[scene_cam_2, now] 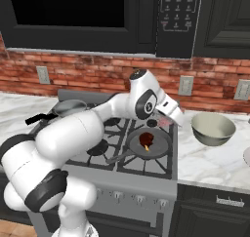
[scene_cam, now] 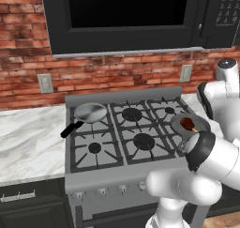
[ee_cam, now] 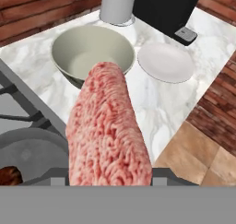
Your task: Place one of the steaks on the plate and the other in the bowl. Then place the bowl in the fridge.
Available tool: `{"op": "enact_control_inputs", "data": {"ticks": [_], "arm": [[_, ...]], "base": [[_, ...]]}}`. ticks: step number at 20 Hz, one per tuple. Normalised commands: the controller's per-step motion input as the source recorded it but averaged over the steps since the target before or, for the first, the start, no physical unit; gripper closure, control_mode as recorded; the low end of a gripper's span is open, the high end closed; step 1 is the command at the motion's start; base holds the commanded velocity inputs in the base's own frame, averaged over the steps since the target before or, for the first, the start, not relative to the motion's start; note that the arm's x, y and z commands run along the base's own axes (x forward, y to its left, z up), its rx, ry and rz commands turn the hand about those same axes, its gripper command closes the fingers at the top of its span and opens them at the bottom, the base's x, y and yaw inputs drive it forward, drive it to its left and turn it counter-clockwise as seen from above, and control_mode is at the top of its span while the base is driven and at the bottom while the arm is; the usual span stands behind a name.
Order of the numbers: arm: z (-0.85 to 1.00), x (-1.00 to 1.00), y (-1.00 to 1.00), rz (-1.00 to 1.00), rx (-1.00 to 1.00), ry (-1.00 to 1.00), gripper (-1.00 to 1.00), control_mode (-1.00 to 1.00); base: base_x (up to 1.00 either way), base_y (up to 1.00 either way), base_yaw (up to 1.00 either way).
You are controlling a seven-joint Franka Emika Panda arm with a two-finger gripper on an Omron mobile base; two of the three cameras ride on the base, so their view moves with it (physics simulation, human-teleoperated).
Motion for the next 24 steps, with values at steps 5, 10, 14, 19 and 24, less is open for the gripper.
{"op": "enact_control_inputs", "data": {"ticks": [5,10,14,19,24], "arm": [[-0.14,0.1,-0.24,0.14,0.0,-0.03,1.0,-1.0],[-0.16,0.1,-0.39,0.09,0.01,-0.06,1.0,-1.0],[-0.06,0.3,-0.39,0.01,0.04,-0.03,1.0,-1.0],[0.0,0.33,-0.24,0.0,0.05,0.0,1.0,-1.0],[-0.03,0.21,-0.35,0.01,0.09,-0.03,1.0,-1.0]], "base": [[0.0,0.0,0.0],[0.0,0.0,0.0],[0.0,0.0,0.0],[0.0,0.0,0.0],[0.0,0.0,0.0]]}}
